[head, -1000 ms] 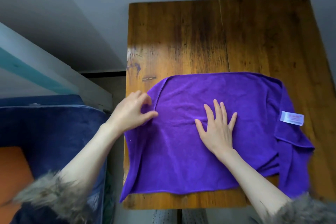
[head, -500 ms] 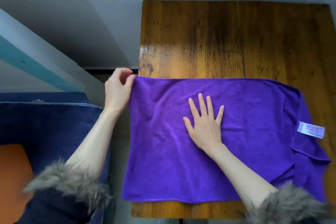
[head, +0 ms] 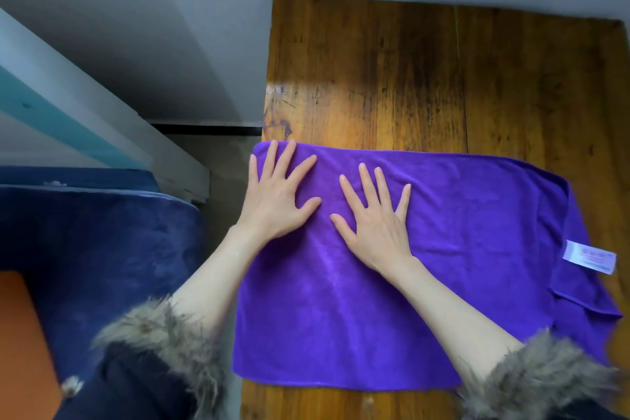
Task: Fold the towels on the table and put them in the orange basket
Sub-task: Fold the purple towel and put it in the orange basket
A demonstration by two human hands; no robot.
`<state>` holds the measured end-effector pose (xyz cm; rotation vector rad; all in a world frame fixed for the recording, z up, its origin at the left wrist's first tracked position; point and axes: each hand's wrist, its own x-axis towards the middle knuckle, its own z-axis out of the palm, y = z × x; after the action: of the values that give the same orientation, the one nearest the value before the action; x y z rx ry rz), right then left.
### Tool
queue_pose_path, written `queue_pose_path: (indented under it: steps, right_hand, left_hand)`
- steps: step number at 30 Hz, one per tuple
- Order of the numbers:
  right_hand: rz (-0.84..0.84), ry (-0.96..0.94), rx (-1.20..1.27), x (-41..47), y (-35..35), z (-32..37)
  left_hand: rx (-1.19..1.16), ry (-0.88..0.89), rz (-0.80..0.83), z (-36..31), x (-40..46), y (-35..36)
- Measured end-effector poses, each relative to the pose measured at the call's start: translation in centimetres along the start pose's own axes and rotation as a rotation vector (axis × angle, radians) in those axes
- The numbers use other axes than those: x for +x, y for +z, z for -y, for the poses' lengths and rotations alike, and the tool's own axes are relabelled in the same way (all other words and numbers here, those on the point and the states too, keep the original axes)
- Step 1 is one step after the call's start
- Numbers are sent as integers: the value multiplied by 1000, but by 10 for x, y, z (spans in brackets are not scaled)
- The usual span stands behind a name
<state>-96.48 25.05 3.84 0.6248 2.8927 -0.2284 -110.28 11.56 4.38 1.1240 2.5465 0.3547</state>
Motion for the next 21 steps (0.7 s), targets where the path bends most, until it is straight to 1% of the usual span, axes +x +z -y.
queue_pose_path:
  steps: [2,4,9,11,14,18,19,21]
  right_hand:
    - [19,-17,17,0,-3,-2]
    - [26,-20,73,-6,-7,-4]
    - [-76,72,204,-47,-18,-27]
    - [-113,165,217,-63,-21,-50]
    - [-194,338,222,-88,-29,-94]
    - [-305,511,139,-129,-39,-156]
    - [-307,539,107,-139,-40,-171]
    - [-232,590,72,-153,-42,-195]
  left_hand:
    - [-12,-26,40,5,7,-4]
    - [-36,-69,37,2,3,-5]
    - [-36,-76,-106,-32,-20,8]
    - [-9,-8,-103,-59,-26,17]
    - [42,137,-57,-107,-30,34]
    - [104,220,8,-161,-26,57]
    - [117,237,13,-173,-25,62]
    - [130,266,18,-198,-21,73]
